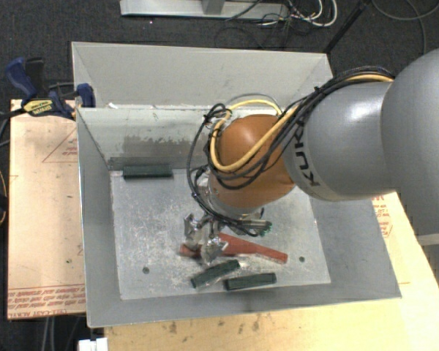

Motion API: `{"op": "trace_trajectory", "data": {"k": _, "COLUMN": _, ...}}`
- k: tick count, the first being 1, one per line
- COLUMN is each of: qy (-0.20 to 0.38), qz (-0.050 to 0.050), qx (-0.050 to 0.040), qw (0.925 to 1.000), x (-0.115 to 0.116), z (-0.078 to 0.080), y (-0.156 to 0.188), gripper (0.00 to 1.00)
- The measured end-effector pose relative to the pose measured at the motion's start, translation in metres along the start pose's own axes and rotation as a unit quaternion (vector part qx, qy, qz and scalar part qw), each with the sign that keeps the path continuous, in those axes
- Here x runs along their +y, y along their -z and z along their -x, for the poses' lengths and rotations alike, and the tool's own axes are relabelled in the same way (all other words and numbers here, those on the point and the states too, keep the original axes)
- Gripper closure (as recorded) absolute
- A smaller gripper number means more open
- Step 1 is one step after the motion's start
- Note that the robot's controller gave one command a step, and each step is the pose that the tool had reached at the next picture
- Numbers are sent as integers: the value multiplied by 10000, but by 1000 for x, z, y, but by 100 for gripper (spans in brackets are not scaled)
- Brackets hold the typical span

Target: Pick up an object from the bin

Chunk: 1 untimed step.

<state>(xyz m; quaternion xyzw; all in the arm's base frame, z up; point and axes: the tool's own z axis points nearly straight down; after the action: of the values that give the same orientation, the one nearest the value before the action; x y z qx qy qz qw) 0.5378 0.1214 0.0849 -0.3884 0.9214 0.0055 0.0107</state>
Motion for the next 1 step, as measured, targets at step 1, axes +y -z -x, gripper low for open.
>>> {"op": "trace_trajectory", "data": {"k": 1, "qy": 5, "qz": -10, "qx": 100, "qw": 9999, "x": -12, "z": 13, "y": 122, "gripper": 100}}
